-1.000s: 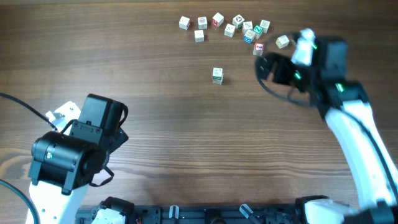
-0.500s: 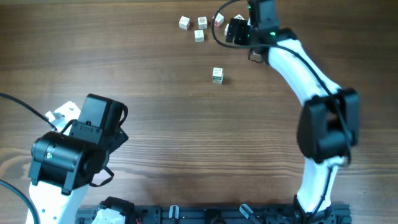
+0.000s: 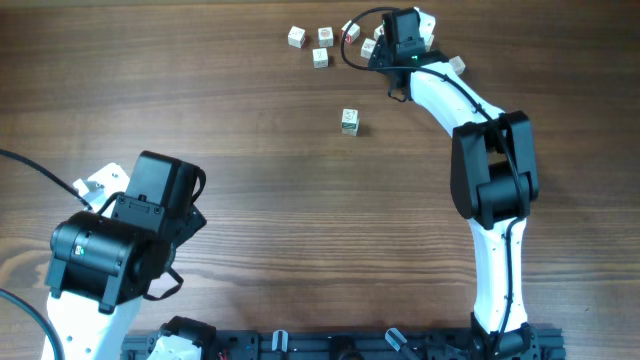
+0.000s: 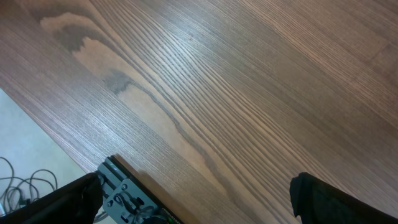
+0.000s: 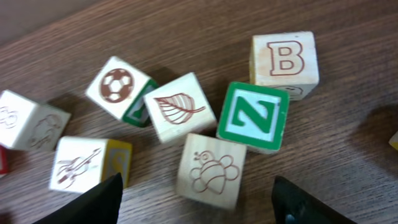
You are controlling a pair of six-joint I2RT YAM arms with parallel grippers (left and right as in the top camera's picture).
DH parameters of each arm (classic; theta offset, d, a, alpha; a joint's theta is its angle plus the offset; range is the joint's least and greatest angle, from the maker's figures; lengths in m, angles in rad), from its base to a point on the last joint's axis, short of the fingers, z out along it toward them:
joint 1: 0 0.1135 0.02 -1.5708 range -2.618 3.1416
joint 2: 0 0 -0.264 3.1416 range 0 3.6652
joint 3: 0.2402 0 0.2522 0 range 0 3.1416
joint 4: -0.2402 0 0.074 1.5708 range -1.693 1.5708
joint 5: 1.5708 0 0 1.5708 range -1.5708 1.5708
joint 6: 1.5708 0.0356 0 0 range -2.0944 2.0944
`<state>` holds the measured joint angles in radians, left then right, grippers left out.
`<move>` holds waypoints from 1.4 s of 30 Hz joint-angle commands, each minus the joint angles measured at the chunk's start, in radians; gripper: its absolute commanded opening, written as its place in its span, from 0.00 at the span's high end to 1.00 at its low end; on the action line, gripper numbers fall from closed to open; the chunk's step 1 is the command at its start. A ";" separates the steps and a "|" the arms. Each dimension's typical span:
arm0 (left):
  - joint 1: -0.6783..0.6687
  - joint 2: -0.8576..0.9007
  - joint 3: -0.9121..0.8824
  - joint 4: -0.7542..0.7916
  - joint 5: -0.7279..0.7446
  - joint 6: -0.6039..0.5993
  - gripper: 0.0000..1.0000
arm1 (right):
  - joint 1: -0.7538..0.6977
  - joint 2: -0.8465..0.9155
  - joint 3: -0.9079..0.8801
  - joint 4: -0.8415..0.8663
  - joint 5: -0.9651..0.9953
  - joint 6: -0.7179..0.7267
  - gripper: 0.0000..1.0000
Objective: Form a tower
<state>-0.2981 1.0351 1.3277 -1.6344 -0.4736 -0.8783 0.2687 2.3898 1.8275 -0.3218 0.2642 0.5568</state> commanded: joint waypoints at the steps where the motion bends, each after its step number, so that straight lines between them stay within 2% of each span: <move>1: 0.006 -0.004 0.000 -0.001 -0.002 -0.020 0.00 | -0.024 0.043 0.025 0.024 0.028 0.021 0.31; 5: 0.006 -0.004 0.000 -0.001 -0.002 -0.020 0.00 | -0.027 0.058 0.025 0.034 0.027 0.015 0.37; 7: 0.006 -0.004 0.000 -0.001 -0.002 -0.020 0.00 | -0.027 0.058 0.025 0.039 0.020 -0.016 0.45; 10: 0.006 -0.004 0.000 -0.001 -0.002 -0.020 0.00 | -0.027 0.058 0.025 0.049 0.020 -0.027 0.65; 12: 0.006 -0.004 0.000 0.000 -0.002 -0.020 0.00 | -0.027 0.058 0.025 0.049 0.020 -0.069 0.72; 16: 0.006 -0.004 0.000 -0.001 -0.002 -0.020 0.00 | -0.022 -0.012 0.026 -0.068 -0.025 -0.158 0.74; 21: 0.006 -0.004 0.000 -0.001 -0.002 -0.020 0.00 | 0.010 -0.276 0.026 -0.304 -0.135 -0.216 0.74; 24: 0.006 -0.004 0.000 -0.001 -0.002 -0.020 0.00 | 0.068 -0.413 0.026 -0.431 -0.135 -0.206 0.76; 28: 0.006 -0.004 0.000 0.000 -0.002 -0.020 0.00 | 0.204 -0.461 0.019 -0.583 -0.134 -0.055 0.75; 31: 0.006 -0.004 0.000 0.000 -0.002 -0.020 0.00 | 0.260 -0.450 -0.028 -0.576 -0.130 0.028 0.74; 34: 0.006 -0.004 0.000 -0.001 -0.002 -0.020 0.00 | 0.273 -0.440 -0.134 -0.472 -0.123 0.099 0.75; 39: 0.006 -0.004 0.000 -0.001 -0.002 -0.020 0.00 | 0.273 -0.373 -0.185 -0.435 -0.122 0.044 0.72; 42: 0.006 -0.004 0.000 -0.001 -0.002 -0.020 0.00 | 0.273 -0.343 -0.185 -0.417 -0.066 0.061 0.74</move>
<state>-0.2981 1.0351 1.3277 -1.6344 -0.4740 -0.8783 0.5434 2.0197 1.6421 -0.7559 0.1390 0.6121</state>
